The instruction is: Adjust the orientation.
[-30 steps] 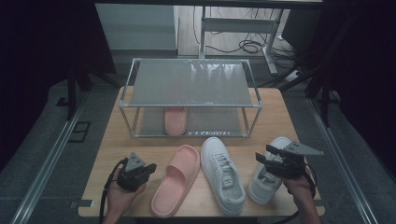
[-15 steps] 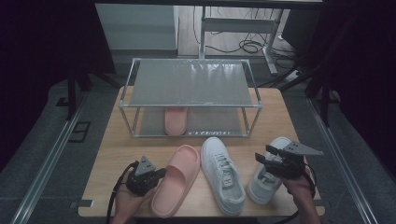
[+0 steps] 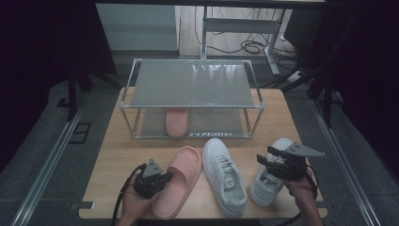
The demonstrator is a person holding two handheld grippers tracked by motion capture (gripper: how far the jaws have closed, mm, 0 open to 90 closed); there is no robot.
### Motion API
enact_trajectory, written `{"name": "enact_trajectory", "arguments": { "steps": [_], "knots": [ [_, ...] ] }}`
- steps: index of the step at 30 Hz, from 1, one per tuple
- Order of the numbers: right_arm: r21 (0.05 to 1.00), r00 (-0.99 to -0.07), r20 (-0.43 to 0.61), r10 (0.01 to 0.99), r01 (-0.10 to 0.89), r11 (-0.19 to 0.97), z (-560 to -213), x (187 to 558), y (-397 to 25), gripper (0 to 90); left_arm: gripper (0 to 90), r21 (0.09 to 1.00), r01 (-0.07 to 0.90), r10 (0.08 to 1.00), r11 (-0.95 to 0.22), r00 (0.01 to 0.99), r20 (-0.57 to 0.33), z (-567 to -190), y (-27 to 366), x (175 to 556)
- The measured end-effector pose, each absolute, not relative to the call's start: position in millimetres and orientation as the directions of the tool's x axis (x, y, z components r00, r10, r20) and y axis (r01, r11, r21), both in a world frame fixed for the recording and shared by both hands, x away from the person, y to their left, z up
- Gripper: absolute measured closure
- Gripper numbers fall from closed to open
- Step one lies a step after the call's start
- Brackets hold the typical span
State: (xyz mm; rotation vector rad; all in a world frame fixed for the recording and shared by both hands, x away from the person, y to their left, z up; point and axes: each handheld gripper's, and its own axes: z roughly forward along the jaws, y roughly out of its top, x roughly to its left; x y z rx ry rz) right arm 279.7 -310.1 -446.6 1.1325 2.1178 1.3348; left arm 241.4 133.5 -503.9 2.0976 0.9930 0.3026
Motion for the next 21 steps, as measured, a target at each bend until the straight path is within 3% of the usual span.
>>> {"name": "enact_trajectory", "arguments": {
  "steps": [21],
  "knots": [
    [0.873,-0.596,0.088,0.798,0.432,0.226,-449,281,-310,40.9,89.1,0.733,0.589,0.796,-0.34,0.595,-0.109,-508,147,268]
  ]
}}
